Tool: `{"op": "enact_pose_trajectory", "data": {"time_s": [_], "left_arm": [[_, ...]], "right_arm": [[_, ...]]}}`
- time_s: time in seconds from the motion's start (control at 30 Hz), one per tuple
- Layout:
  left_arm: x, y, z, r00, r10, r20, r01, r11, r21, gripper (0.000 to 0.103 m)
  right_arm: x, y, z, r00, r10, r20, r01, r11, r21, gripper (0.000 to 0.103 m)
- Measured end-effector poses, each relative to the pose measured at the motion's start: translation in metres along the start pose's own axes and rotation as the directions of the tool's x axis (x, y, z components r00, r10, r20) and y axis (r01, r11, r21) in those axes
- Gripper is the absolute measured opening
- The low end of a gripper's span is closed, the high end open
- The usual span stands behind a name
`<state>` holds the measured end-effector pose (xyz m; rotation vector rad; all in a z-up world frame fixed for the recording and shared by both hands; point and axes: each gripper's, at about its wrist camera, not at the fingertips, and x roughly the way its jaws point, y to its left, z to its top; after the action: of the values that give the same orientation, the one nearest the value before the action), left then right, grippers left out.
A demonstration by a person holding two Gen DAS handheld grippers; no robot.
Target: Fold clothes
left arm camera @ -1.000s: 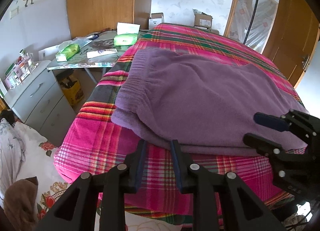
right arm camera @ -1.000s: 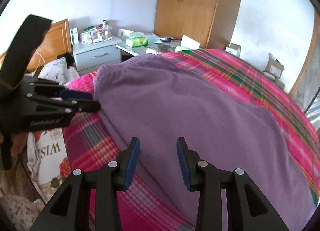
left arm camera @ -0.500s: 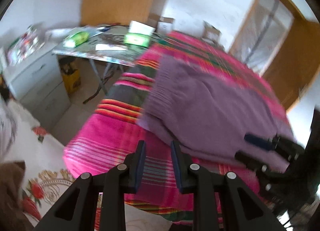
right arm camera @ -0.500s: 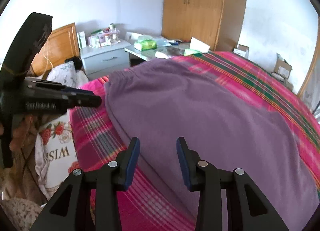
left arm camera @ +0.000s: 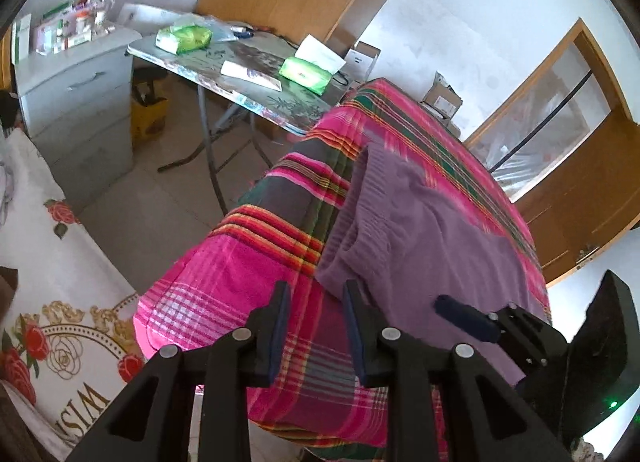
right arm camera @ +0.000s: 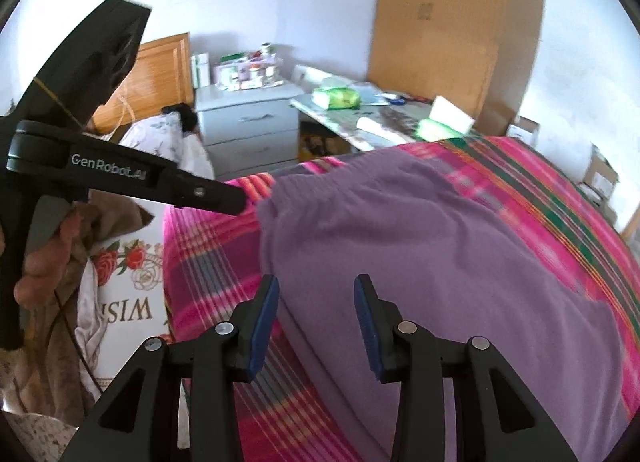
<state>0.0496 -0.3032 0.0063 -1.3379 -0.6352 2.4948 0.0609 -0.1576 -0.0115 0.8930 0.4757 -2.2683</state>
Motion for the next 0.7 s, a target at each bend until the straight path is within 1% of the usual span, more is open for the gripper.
{"op": "enact_pose_trajectory", "data": {"time_s": [0.07, 0.17, 0.27, 0.37, 0.53, 0.6, 0.7], "left_arm": [[0.002, 0.002, 0.002, 1.0, -0.009, -0.012, 0.009, 1.0, -0.014, 0.03], [0.005, 0.005, 0.005, 0.999, -0.025, -0.02, 0.024, 0.999, -0.037, 0.032], [0.01, 0.009, 0.008, 0.995, -0.084, -0.045, 0.081, 0.994, -0.075, 0.032], [0.015, 0.015, 0.011, 0.991, -0.123, -0.059, 0.115, 0.985, -0.128, 0.032], [0.018, 0.021, 0.015, 0.979, -0.197, -0.055, 0.184, 0.965, -0.187, 0.033], [0.019, 0.024, 0.018, 0.976, -0.212, -0.057, 0.196, 0.958, -0.208, 0.033], [0.022, 0.027, 0.021, 0.972, -0.228, -0.055, 0.21, 0.95, -0.231, 0.035]], "right_arm": [[0.005, 0.002, 0.005, 1.0, 0.018, -0.008, -0.018, 1.0, -0.013, 0.042], [0.014, 0.005, 0.012, 1.0, 0.015, -0.019, -0.016, 0.999, -0.028, 0.042], [0.022, 0.008, 0.018, 0.999, 0.01, -0.031, -0.012, 0.999, -0.046, 0.044], [0.03, 0.013, 0.023, 0.999, -0.009, -0.041, 0.006, 0.997, -0.078, 0.045], [0.04, 0.024, 0.029, 0.998, -0.052, -0.047, 0.046, 0.99, -0.134, 0.045], [0.044, 0.028, 0.031, 0.996, -0.07, -0.049, 0.061, 0.986, -0.156, 0.045], [0.046, 0.028, 0.033, 0.996, -0.074, -0.05, 0.066, 0.986, -0.155, 0.045]]}}
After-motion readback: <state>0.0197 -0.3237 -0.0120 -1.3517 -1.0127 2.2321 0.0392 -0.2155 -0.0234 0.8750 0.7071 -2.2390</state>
